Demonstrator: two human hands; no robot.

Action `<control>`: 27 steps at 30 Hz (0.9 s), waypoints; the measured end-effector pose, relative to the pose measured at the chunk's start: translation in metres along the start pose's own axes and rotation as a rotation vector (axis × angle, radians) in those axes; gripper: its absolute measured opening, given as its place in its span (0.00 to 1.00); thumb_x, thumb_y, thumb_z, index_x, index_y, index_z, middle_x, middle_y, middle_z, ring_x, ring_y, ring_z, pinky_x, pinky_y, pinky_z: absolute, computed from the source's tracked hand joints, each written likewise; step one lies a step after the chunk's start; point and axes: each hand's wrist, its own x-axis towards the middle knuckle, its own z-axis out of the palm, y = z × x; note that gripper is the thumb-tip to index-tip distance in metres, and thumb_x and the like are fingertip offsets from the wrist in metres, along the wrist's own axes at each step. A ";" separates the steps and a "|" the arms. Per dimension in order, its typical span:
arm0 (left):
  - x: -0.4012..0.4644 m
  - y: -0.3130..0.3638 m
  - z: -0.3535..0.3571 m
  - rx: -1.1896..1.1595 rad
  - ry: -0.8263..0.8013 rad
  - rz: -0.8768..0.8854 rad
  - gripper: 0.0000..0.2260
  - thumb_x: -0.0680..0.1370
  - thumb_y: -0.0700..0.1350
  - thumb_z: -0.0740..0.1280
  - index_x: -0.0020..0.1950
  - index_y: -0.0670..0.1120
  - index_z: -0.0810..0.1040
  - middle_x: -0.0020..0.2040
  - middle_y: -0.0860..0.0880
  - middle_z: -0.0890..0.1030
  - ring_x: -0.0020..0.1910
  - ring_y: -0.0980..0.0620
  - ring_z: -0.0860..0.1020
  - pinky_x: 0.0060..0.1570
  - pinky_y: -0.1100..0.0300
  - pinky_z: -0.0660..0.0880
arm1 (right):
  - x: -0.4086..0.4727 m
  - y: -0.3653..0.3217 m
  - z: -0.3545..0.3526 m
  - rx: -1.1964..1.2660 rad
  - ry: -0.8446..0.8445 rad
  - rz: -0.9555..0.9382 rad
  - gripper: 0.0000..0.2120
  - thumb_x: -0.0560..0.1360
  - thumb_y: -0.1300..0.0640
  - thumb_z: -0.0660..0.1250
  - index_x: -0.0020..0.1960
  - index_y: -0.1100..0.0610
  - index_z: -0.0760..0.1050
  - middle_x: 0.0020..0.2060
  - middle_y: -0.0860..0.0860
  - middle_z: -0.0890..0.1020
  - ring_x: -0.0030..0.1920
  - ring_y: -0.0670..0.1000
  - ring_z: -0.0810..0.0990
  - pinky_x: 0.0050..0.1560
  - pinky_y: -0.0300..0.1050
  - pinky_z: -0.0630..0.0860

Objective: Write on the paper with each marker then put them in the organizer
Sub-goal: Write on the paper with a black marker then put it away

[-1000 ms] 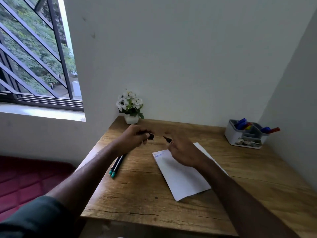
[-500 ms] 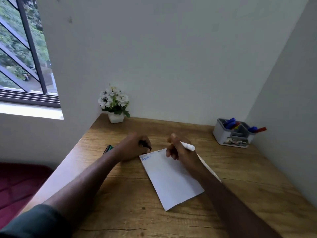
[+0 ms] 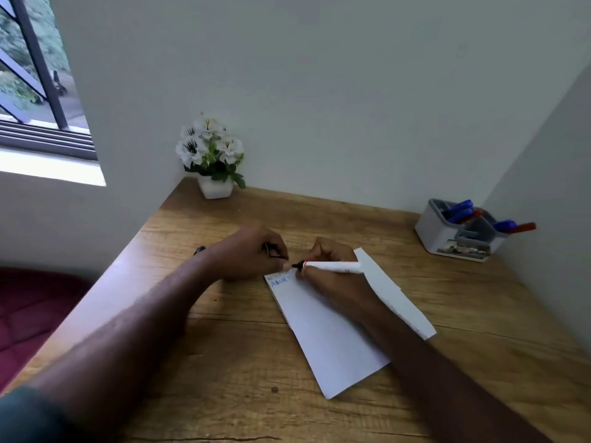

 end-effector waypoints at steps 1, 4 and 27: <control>-0.001 0.000 0.000 0.011 -0.011 -0.003 0.08 0.72 0.49 0.75 0.50 0.51 0.84 0.42 0.61 0.80 0.41 0.67 0.76 0.36 0.73 0.66 | -0.001 -0.002 0.000 -0.034 0.005 0.023 0.08 0.71 0.61 0.73 0.35 0.57 0.76 0.32 0.48 0.82 0.32 0.42 0.77 0.31 0.37 0.69; -0.001 -0.001 0.000 0.020 -0.029 -0.034 0.12 0.70 0.48 0.78 0.51 0.50 0.84 0.42 0.59 0.79 0.39 0.64 0.75 0.34 0.73 0.67 | -0.001 -0.002 0.002 -0.099 0.034 0.089 0.08 0.68 0.55 0.68 0.33 0.55 0.72 0.29 0.46 0.78 0.29 0.44 0.73 0.31 0.43 0.68; -0.005 0.007 -0.002 0.001 -0.066 -0.094 0.13 0.72 0.47 0.76 0.55 0.49 0.82 0.44 0.60 0.78 0.42 0.63 0.74 0.35 0.72 0.65 | -0.001 -0.007 0.007 -0.173 0.010 0.091 0.12 0.73 0.59 0.70 0.37 0.63 0.72 0.27 0.49 0.75 0.26 0.41 0.70 0.25 0.33 0.63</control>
